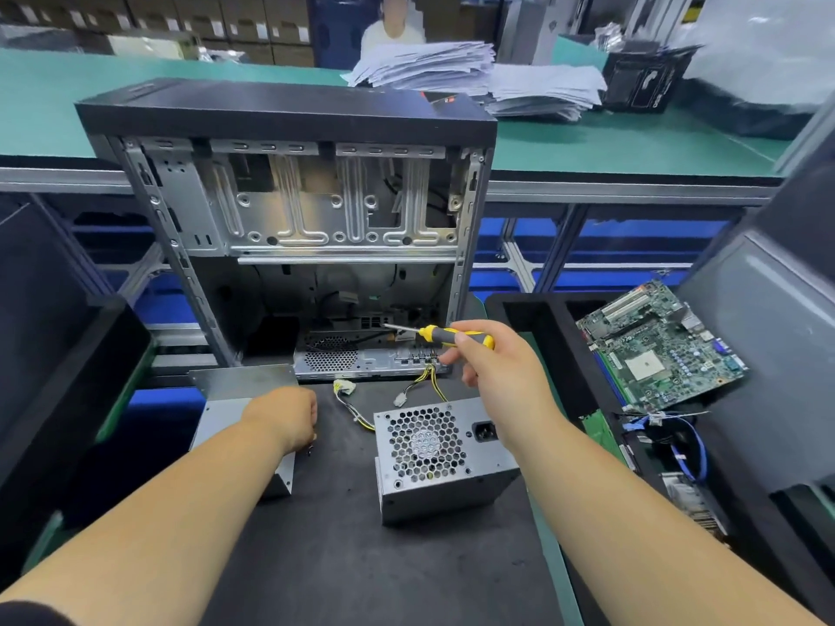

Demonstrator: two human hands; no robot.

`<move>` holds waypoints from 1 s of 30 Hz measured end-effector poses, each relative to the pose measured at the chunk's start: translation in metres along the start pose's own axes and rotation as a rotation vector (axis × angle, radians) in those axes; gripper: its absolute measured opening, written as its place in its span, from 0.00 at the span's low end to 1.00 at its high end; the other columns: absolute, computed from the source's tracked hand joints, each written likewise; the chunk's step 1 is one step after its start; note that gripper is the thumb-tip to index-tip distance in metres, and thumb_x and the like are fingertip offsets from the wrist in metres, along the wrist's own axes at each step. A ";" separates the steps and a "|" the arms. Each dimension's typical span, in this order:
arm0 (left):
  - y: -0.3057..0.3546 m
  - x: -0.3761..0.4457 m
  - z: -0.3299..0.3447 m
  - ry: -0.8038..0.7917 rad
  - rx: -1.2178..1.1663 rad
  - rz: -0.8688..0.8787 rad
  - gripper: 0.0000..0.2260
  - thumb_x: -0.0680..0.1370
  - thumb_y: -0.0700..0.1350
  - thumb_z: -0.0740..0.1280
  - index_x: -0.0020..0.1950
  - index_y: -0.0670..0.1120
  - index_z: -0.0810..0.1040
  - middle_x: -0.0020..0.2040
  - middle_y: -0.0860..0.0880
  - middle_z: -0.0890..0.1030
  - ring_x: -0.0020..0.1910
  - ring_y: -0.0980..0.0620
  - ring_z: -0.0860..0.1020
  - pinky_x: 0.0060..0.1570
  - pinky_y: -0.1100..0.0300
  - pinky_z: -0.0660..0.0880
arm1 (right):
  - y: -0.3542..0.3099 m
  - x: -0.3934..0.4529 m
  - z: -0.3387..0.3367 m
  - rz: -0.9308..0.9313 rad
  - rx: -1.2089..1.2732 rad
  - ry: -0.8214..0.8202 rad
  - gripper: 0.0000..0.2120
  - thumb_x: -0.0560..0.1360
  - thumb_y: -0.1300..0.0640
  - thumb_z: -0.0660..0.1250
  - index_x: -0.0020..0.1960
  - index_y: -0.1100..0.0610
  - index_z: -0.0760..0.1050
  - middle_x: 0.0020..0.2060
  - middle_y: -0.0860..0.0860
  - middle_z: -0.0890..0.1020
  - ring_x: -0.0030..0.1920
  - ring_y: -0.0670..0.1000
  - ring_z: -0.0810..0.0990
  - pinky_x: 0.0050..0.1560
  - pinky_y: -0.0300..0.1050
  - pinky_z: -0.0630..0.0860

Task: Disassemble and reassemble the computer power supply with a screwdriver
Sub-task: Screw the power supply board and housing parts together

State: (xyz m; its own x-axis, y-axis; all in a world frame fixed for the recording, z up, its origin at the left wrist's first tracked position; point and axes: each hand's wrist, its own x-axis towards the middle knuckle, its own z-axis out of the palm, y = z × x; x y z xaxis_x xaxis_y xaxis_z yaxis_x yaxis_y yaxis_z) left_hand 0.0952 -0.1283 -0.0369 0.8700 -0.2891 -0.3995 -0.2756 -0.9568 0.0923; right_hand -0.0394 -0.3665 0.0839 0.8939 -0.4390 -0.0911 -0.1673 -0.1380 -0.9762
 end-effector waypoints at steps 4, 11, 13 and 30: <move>0.001 0.002 0.002 0.008 0.032 0.000 0.04 0.73 0.47 0.71 0.40 0.51 0.76 0.45 0.54 0.80 0.48 0.50 0.79 0.46 0.60 0.76 | 0.007 0.000 -0.004 0.007 0.000 0.008 0.07 0.80 0.54 0.63 0.53 0.46 0.79 0.39 0.47 0.86 0.32 0.43 0.75 0.42 0.44 0.73; 0.006 -0.006 0.002 0.051 -0.017 0.023 0.06 0.70 0.40 0.63 0.38 0.52 0.75 0.42 0.56 0.79 0.45 0.52 0.77 0.40 0.61 0.72 | 0.001 -0.004 -0.008 0.002 0.000 0.004 0.07 0.80 0.53 0.63 0.53 0.45 0.78 0.39 0.45 0.86 0.30 0.41 0.74 0.40 0.42 0.72; 0.009 -0.010 -0.002 0.063 -0.042 0.033 0.06 0.70 0.40 0.62 0.38 0.51 0.74 0.41 0.56 0.78 0.44 0.52 0.77 0.39 0.61 0.71 | -0.004 -0.007 -0.010 -0.011 -0.002 0.002 0.07 0.80 0.54 0.63 0.53 0.45 0.78 0.39 0.46 0.86 0.30 0.41 0.73 0.39 0.41 0.71; 0.068 -0.113 -0.070 -0.061 -1.651 0.247 0.06 0.78 0.34 0.65 0.48 0.42 0.80 0.38 0.47 0.82 0.37 0.54 0.81 0.39 0.65 0.78 | -0.039 -0.047 -0.035 -0.146 0.138 0.010 0.04 0.78 0.55 0.63 0.46 0.51 0.76 0.31 0.50 0.82 0.30 0.45 0.73 0.32 0.38 0.70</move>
State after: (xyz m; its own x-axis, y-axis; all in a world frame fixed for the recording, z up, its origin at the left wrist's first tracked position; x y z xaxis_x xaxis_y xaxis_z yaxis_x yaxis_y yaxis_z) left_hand 0.0074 -0.1627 0.0786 0.8471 -0.4641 -0.2588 0.3385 0.0958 0.9361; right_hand -0.0893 -0.3721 0.1334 0.9000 -0.4324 0.0548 0.0231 -0.0783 -0.9967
